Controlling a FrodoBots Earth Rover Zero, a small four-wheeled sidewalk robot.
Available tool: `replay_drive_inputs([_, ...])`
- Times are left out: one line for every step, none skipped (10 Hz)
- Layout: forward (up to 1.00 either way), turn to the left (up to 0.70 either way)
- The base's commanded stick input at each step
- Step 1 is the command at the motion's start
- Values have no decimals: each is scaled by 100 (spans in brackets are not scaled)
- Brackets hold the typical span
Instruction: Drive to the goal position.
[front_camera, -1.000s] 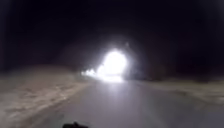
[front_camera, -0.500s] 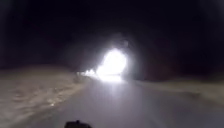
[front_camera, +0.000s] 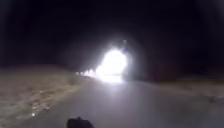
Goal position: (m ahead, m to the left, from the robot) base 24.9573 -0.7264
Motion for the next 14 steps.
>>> replay_drive_inputs([100,4])
replay_drive_inputs([100,4])
replay_drive_inputs([100,4])
replay_drive_inputs([100,4])
replay_drive_inputs([100,4])
replay_drive_inputs([100,4])
replay_drive_inputs([100,4])
replay_drive_inputs([100,5])
replay_drive_inputs([100,5])
replay_drive_inputs([100,5])
replay_drive_inputs([100,5])
replay_drive_inputs([100,5])
replay_drive_inputs([100,5])
replay_drive_inputs([100,5])
